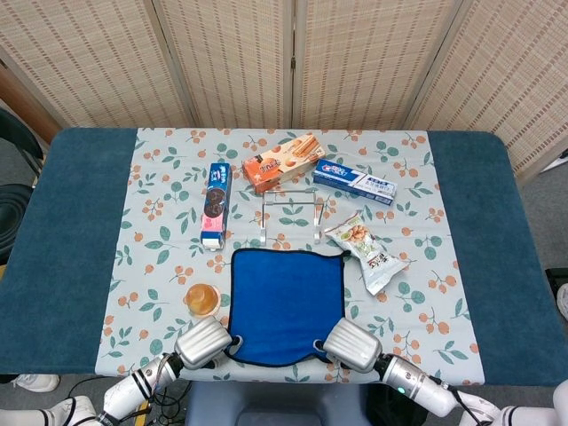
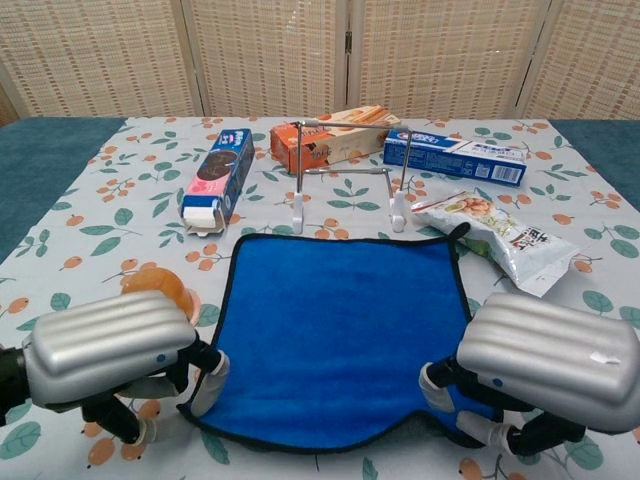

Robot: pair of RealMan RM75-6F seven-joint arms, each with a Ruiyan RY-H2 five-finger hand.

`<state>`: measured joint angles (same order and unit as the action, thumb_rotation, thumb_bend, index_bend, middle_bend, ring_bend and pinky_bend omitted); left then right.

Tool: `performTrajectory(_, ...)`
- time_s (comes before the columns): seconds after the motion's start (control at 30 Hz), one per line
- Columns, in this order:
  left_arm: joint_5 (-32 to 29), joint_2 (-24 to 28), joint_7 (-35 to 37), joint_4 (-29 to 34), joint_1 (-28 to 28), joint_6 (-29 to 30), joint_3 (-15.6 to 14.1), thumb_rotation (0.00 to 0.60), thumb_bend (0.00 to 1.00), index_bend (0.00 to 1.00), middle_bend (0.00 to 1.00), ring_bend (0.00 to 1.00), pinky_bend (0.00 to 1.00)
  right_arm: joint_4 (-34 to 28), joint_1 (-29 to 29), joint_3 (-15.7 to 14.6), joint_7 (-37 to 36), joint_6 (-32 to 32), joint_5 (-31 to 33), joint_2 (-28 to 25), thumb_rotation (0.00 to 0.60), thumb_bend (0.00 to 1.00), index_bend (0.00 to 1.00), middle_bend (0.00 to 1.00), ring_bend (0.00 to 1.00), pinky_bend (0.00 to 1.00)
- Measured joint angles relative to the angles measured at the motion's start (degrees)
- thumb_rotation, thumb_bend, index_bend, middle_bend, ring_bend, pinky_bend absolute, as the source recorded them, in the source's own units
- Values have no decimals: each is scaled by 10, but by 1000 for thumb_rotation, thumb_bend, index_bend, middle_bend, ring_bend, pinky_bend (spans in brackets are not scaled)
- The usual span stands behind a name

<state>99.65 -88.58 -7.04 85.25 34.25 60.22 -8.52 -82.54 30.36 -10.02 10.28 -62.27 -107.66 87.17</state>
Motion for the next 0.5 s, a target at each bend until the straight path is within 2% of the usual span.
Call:
performTrajectory(0.3, -2, 21, 9, 17, 4, 11, 12, 600, 469, 618, 1000, 968, 1000, 1, 2, 7, -16, -18, 3, 2, 600, 523, 724, 906, 910, 1000)
performTrajectory(0.5, -11, 51, 28, 49, 12, 17, 31, 600, 469, 618, 1000, 968, 1000, -13, 2, 20, -23, -48, 2, -9, 600, 538, 752, 918, 917, 1000)
